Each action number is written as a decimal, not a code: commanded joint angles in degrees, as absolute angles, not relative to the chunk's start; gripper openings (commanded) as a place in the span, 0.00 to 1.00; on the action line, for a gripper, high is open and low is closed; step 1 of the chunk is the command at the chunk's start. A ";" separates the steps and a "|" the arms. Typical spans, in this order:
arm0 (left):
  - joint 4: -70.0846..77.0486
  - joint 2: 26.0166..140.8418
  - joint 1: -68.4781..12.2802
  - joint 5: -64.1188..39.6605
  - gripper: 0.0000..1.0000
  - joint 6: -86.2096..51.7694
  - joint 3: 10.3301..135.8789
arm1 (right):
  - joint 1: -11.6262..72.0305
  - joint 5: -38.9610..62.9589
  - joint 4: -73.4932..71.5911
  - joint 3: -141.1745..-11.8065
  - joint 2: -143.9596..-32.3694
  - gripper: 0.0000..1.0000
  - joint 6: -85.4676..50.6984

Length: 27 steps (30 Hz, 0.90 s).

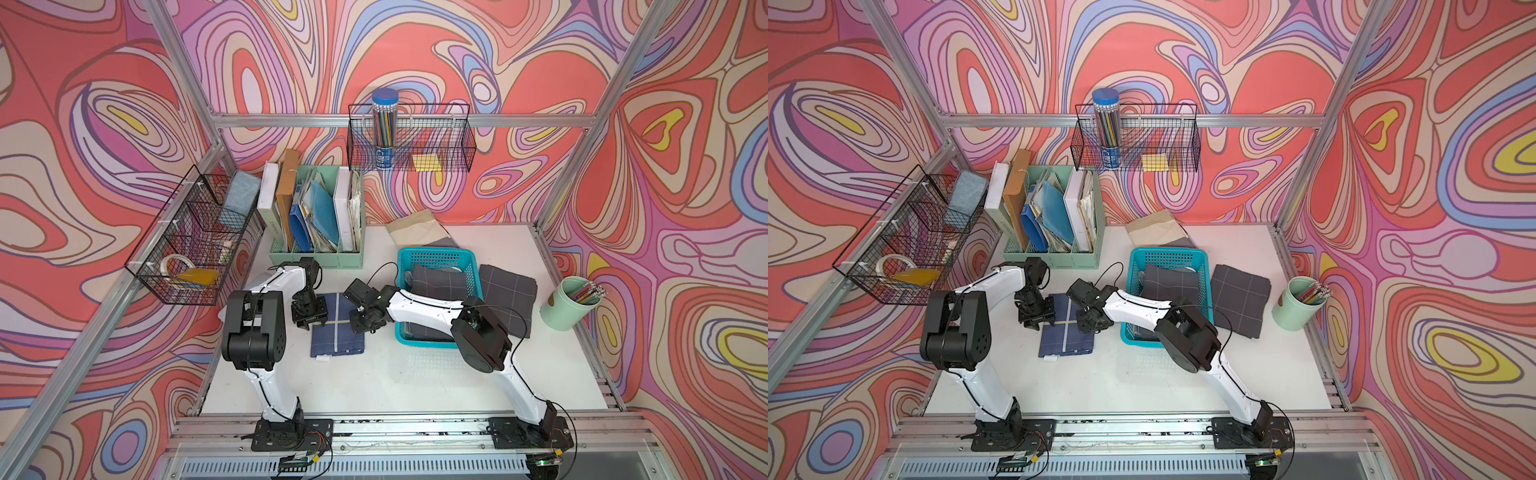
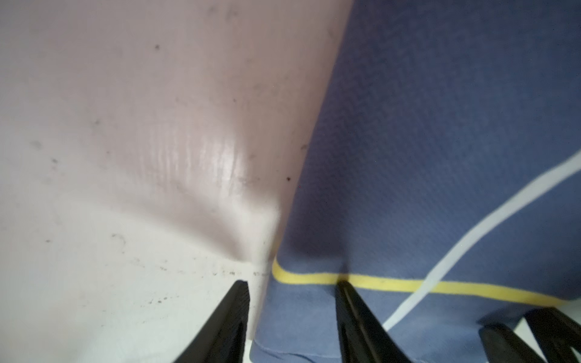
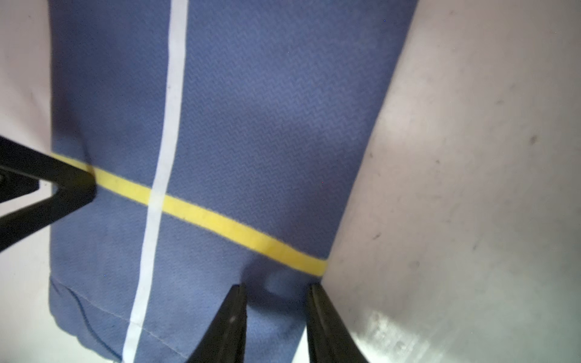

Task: Put the folded pillowcase in the basket
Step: Pick up the pillowcase from the center of the board.

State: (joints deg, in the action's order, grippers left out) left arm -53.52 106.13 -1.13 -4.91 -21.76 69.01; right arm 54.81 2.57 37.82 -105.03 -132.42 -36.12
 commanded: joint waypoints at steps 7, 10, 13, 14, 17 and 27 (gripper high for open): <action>-52.76 107.33 0.84 -11.55 0.27 -19.76 68.67 | 54.34 3.67 37.39 -103.23 -131.51 0.32 -36.39; -52.47 106.89 2.25 -12.60 0.15 -20.04 68.38 | 54.32 3.57 36.93 -102.54 -131.08 0.32 -36.30; -52.88 106.19 2.37 -13.55 0.00 -20.35 68.90 | 54.01 3.55 36.45 -101.40 -130.87 0.32 -36.28; -52.89 105.54 2.37 -14.14 0.00 -20.62 69.04 | 53.84 3.57 36.21 -101.01 -130.76 0.32 -36.46; -53.52 102.37 2.37 -15.74 0.00 -21.73 69.47 | 53.53 3.76 35.60 -100.02 -130.40 0.32 -36.63; -62.28 88.29 2.37 -14.87 0.00 -22.02 76.52 | 52.59 5.54 32.13 -99.55 -127.63 0.34 -36.49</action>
